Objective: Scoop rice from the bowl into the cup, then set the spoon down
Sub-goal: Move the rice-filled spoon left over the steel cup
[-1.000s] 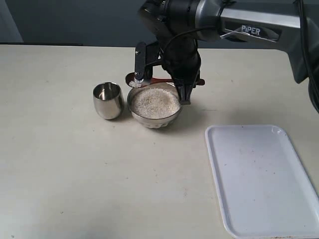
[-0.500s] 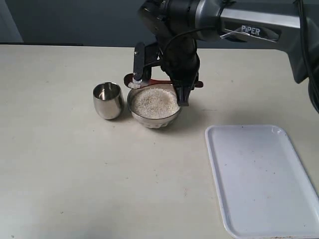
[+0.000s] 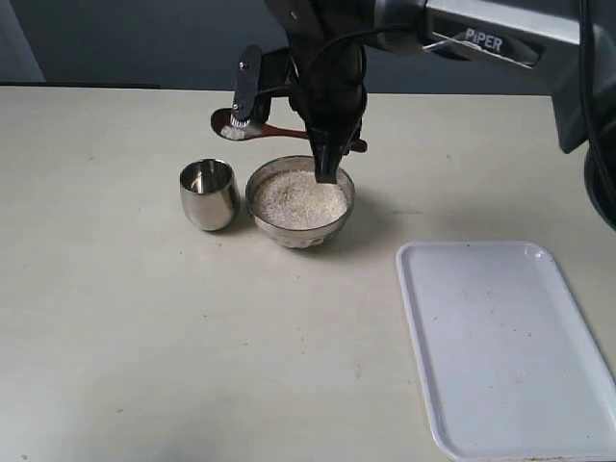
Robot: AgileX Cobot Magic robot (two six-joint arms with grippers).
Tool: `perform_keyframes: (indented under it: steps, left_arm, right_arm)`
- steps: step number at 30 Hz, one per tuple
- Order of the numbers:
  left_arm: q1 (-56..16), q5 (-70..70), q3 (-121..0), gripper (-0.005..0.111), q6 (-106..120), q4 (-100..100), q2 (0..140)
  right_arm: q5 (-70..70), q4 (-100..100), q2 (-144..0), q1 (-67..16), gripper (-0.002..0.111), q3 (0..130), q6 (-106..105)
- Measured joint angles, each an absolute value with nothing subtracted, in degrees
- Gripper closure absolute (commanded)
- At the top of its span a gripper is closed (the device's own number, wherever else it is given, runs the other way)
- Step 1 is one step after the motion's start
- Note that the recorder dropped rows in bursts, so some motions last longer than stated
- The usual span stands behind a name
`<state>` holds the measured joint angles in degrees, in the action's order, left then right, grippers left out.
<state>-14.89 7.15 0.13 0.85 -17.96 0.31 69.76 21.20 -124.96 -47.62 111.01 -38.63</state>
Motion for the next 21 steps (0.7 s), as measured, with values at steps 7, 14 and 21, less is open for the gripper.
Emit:
perform_keyframes:
  steps: [7, 14, 21]
  left_arm:
    - [-14.9, 7.1, 0.1, 0.106, 0.9, -18.0, 0.3]
    - [-14.9, 7.1, 0.1, 0.106, 0.9, -18.0, 0.3]
    - [-14.9, 7.1, 0.1, 0.106, 0.9, -18.0, 0.3]
  right_arm:
    - [69.9, 20.5, -128.2, -47.6, 0.109, 111.2, -38.6]
    - [69.9, 21.9, -129.0, -47.6, 0.109, 111.2, -37.8]
    - [69.9, 24.2, -129.0, -48.9, 0.109, 111.4, -37.5]
